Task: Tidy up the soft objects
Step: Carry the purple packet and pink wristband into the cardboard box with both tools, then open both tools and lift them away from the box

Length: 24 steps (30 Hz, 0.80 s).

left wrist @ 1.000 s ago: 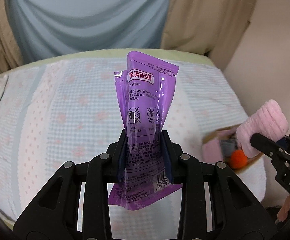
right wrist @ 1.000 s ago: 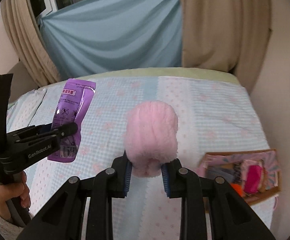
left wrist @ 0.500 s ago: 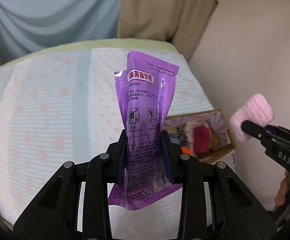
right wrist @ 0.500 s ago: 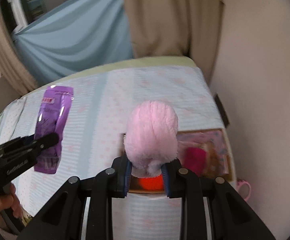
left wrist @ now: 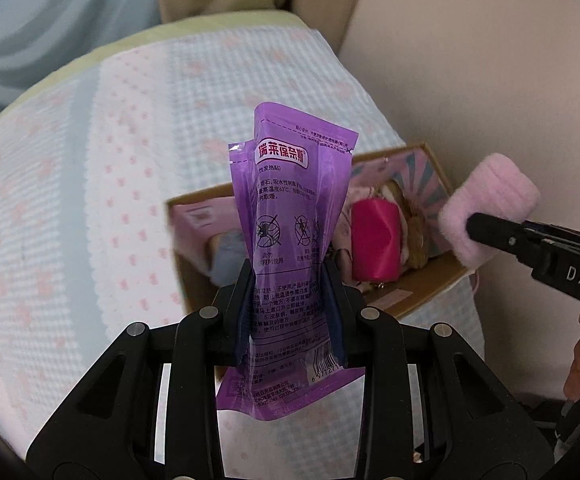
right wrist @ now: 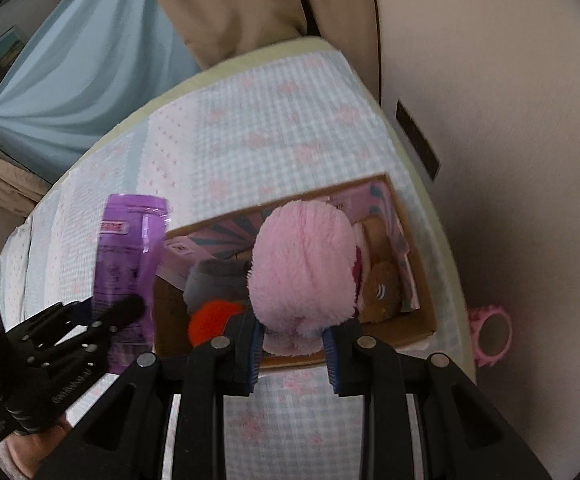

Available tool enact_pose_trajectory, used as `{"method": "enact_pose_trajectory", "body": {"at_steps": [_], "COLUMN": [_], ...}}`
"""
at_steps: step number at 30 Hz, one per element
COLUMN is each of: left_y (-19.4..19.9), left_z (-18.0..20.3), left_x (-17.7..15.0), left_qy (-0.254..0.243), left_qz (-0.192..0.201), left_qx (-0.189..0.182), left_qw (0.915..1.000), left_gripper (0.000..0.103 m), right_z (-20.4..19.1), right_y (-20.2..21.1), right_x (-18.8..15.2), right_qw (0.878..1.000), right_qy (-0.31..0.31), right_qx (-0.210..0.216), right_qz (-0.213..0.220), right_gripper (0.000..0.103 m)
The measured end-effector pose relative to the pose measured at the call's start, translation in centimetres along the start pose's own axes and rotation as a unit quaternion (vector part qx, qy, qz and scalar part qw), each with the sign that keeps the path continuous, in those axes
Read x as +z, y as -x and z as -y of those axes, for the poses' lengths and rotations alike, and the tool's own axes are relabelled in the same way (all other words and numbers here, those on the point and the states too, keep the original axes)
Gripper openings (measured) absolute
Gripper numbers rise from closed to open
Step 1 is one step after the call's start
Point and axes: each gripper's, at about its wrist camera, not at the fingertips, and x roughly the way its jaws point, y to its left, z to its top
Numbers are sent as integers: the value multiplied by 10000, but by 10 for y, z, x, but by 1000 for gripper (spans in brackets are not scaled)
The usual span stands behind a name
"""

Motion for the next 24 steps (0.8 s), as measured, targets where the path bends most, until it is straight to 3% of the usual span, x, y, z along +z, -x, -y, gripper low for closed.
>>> {"method": "enact_pose_trajectory", "body": {"at_steps": [9,10,11,13,16,24], "left_y": [-53,-54,-55,-53,-47,-35], "left_z": [23,23,24,25,23,3], "left_x": [9,9,10,10,7,-2], "left_qy": [-295,-286,-290,-334,-394,-135], "left_qz": [-422,-416,-424,-391,-381,-413], "left_qx": [19,63,111,335,405,432], "left_qw": [9987,9987,9986,9981,9977,9981], "left_gripper": [31,44,72,103,103,103], "right_z": [25,28,29,29,31,36], "right_y": [-56,-61,-63,-70,-70,-64], "right_x": [12,15,17,22,24,17], "right_qw": [9982,9974,9968,9959,9957,9965], "right_qy": [-315,-402,-446,-462,-529,-616], "right_qx": [330,432,502,618,635,394], "right_qz": [-387,-418,-435,-478,-411,-405], "right_gripper": [25,32,38,65,99,100]}}
